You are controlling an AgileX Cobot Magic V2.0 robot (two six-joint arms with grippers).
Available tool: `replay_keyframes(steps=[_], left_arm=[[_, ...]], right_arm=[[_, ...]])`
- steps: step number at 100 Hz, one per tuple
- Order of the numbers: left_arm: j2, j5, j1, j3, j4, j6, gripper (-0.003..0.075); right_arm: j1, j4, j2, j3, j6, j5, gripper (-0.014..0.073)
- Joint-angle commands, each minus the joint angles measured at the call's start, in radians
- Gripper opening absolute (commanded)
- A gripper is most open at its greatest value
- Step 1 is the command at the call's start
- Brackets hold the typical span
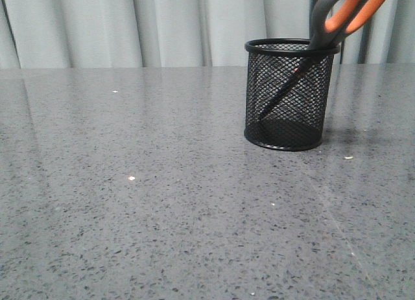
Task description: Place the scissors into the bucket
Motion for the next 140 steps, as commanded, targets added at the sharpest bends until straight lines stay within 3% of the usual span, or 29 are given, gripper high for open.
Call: replay_keyframes(steps=[1, 7, 20, 34, 129, 140], left_arm=[[-0.018, -0.110, 0.058, 0.039, -0.050, -0.018, -0.0019], [-0.059, -0.100, 0.090, 0.070, -0.050, -0.018, -0.0019], [-0.144, 0.121, 0.167, 0.070, -0.074, -0.020, -0.0019], [-0.204, 0.266, 0.239, 0.070, -0.097, -0.020, -0.0019], [-0.228, 0.279, 0.275, 0.070, -0.097, -0.020, -0.0019], [-0.228, 0.279, 0.275, 0.070, -0.097, -0.020, -0.0019]], right_arm=[[-0.003, 0.012, 0.024, -0.022, -0.001, -0.086, -0.0045], [-0.003, 0.012, 0.024, -0.022, -0.001, -0.086, -0.0045], [-0.003, 0.012, 0.024, -0.022, -0.001, -0.086, -0.0045], [-0.003, 0.012, 0.024, -0.022, -0.001, -0.086, -0.0045], [-0.012, -0.020, 0.022, -0.005, -0.001, -0.072, -0.0045], [-0.077, -0.085, 0.022, 0.061, 0.129, -0.224, -0.0045]])
